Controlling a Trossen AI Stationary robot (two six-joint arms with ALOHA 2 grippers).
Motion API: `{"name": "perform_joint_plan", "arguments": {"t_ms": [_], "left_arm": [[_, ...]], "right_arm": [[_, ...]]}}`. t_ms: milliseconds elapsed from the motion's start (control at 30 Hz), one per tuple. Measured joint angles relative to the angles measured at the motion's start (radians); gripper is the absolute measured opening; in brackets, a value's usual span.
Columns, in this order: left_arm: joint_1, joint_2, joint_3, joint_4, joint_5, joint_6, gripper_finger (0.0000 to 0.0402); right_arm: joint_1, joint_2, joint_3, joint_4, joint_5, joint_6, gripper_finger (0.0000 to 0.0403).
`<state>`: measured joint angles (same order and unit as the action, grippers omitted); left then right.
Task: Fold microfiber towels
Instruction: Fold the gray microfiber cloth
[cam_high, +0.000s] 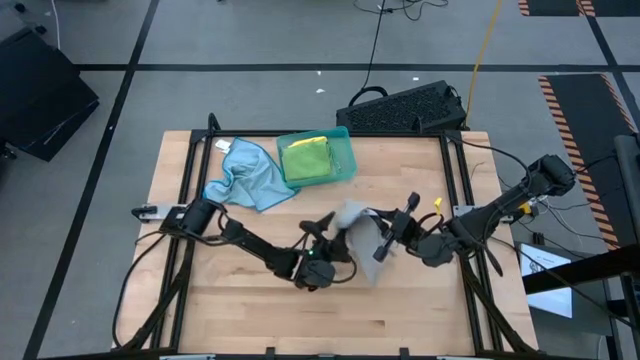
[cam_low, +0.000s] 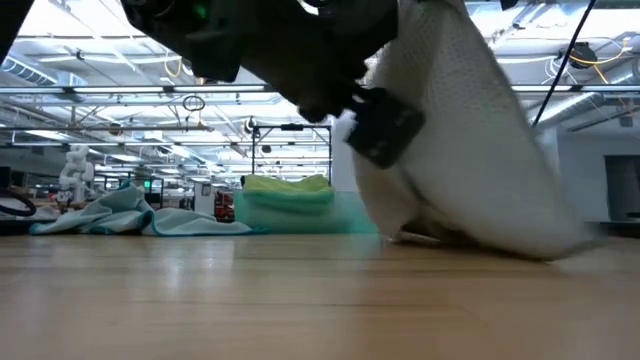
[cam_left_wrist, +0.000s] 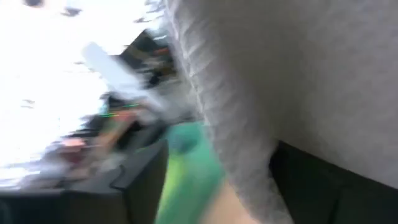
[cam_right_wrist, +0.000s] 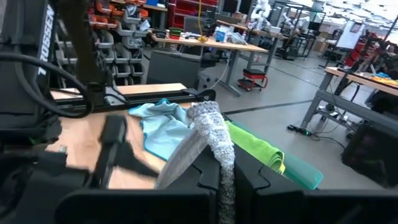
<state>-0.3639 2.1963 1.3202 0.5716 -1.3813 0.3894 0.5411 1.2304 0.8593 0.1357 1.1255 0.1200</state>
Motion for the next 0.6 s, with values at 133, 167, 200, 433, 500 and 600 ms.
{"name": "perform_joint_plan", "arguments": {"t_ms": [133, 167, 200, 433, 500, 600], "left_arm": [[-0.037, -0.009, 0.0, 0.001, -0.098, 0.23, 0.0211], [-0.049, -0.016, -0.001, -0.009, -0.087, 0.271, 0.0194], [-0.061, -0.02, 0.0, -0.007, -0.071, 0.297, 0.0175], [-0.13, -0.096, -0.001, -0.09, 0.015, 0.324, 0.0021], [-0.141, -0.126, -0.001, -0.149, 0.058, 0.276, 0.001], [-0.152, -0.193, -0.001, -0.285, 0.155, 0.17, 0.001]], "right_arm": [[0.016, 0.0, 0.0, -0.04, 0.0, 0.038, 0.0006], [0.018, 0.0, 0.0, -0.054, 0.0, 0.053, 0.0006], [0.02, 0.0, 0.0, -0.066, -0.001, 0.069, 0.0006], [0.054, 0.0, -0.001, -0.181, -0.007, 0.21, 0.0006], [0.066, 0.0, -0.002, -0.178, -0.018, 0.217, 0.0006], [0.08, 0.0, -0.001, -0.155, -0.06, 0.216, 0.0006]]}}
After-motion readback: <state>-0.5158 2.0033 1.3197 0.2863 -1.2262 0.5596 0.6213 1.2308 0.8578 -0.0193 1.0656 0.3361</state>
